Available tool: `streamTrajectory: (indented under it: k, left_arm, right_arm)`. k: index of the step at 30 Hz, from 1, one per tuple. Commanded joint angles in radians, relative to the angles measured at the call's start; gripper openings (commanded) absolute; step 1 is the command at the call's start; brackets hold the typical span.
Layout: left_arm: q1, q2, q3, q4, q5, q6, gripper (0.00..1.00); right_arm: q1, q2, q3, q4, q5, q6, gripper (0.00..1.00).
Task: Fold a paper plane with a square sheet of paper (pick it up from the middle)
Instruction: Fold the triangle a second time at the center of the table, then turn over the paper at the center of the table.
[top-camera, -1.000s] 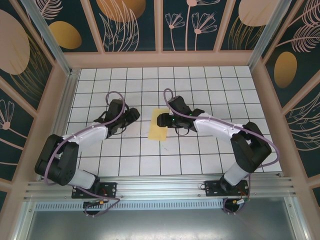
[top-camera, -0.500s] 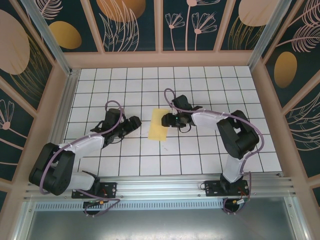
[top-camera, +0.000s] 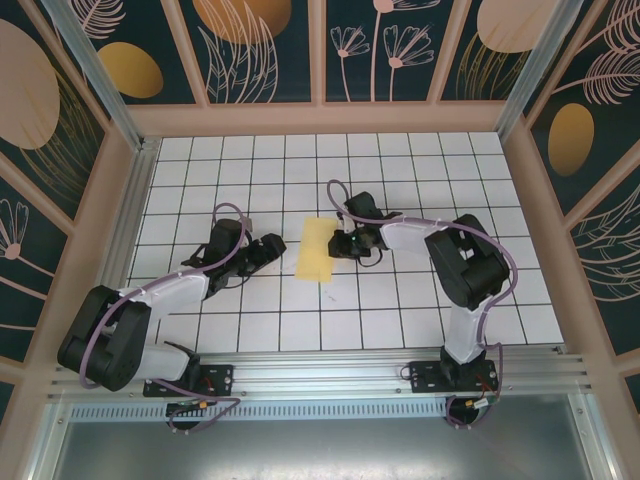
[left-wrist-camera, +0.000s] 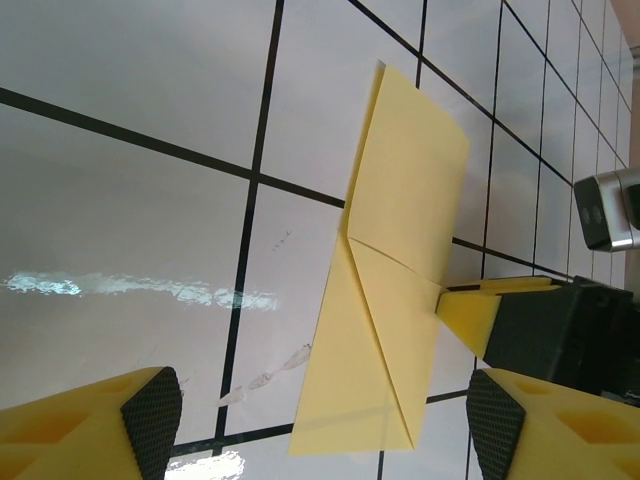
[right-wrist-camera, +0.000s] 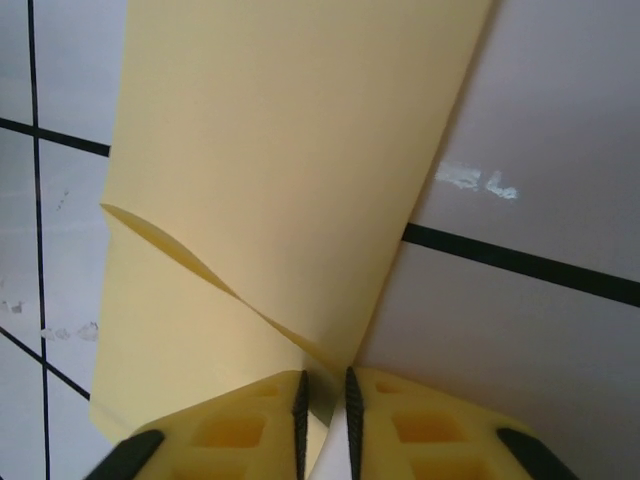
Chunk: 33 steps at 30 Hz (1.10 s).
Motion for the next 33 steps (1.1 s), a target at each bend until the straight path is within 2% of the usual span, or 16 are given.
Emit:
streamTrajectory:
  k: [1, 6, 11, 13, 24, 33]
  left_arm:
    - [-0.006, 0.013, -0.019, 0.047, 0.027, -0.013, 0.77]
    - [-0.007, 0.017, -0.052, 0.123, 0.079, -0.044, 0.78]
    - [-0.023, 0.043, -0.09, 0.263, 0.144, -0.102, 0.79]
    - [-0.039, 0.071, -0.091, 0.307, 0.158, -0.117, 0.79]
    - [-0.104, 0.181, -0.075, 0.496, 0.197, -0.184, 0.79]
    - [-0.108, 0.292, -0.037, 0.583, 0.212, -0.15, 0.8]
  right_arm:
    - [0.0, 0.021, 0.021, 0.025, -0.052, -0.002, 0.13]
    - [-0.013, -0.006, -0.008, 0.081, -0.104, 0.029, 0.01]
    - [-0.028, -0.055, -0.086, 0.207, -0.22, 0.12, 0.0]
    - [-0.064, -0.062, -0.111, 0.247, -0.262, 0.154, 0.0]
    - [-0.11, -0.134, -0.203, 0.419, -0.409, 0.28, 0.0]
    - [-0.12, -0.127, -0.236, 0.422, -0.423, 0.298, 0.0]
